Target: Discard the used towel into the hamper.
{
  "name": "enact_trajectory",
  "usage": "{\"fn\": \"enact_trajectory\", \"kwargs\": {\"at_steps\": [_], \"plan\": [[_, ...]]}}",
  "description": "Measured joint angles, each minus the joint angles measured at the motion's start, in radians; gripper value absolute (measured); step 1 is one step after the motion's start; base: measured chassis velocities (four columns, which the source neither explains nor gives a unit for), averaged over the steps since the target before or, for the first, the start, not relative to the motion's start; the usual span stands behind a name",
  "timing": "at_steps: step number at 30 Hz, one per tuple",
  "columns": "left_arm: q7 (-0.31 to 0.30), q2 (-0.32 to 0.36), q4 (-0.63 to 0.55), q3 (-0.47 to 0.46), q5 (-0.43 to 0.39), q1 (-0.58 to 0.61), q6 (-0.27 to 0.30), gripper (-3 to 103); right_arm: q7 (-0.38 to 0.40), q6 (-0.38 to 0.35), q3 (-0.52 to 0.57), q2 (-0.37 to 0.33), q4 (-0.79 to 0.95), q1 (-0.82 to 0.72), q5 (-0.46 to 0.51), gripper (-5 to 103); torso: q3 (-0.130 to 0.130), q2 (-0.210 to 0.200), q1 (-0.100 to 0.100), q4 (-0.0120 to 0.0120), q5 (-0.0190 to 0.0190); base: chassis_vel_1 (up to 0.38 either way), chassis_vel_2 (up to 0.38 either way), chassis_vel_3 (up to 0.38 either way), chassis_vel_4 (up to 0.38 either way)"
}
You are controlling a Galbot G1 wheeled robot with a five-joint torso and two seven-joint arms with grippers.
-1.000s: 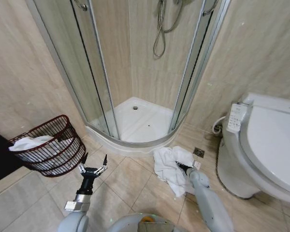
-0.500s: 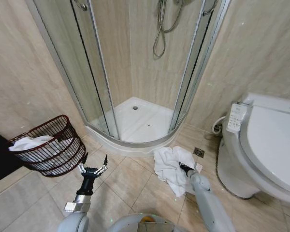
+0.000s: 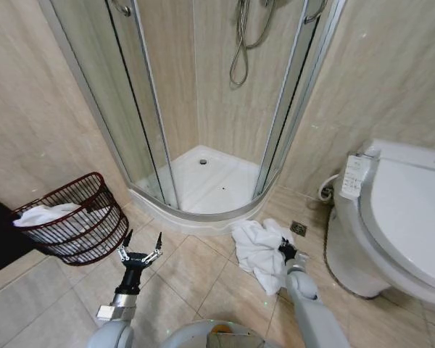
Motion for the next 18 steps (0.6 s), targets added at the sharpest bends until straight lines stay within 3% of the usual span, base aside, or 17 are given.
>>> {"fn": "enact_trajectory", "kwargs": {"at_steps": [11,18], "plan": [[0.001,-0.005,-0.007,0.001,0.002,0.006,-0.011,100,-0.032,-0.001,0.019,0.006,0.330,-0.119,-0.089,2,0.000,0.000,0.000,0.0000,-0.0001,0.000,0.000,0.000,0.000],[0.000,-0.009,-0.007,-0.001,0.001,0.013,-0.028,100,0.022,-0.092,-0.018,0.010,0.502,-0.184,-0.102,2,0.000,0.000,0.000,0.0000,-0.0003,0.000,0.000,0.000,0.000]]}}
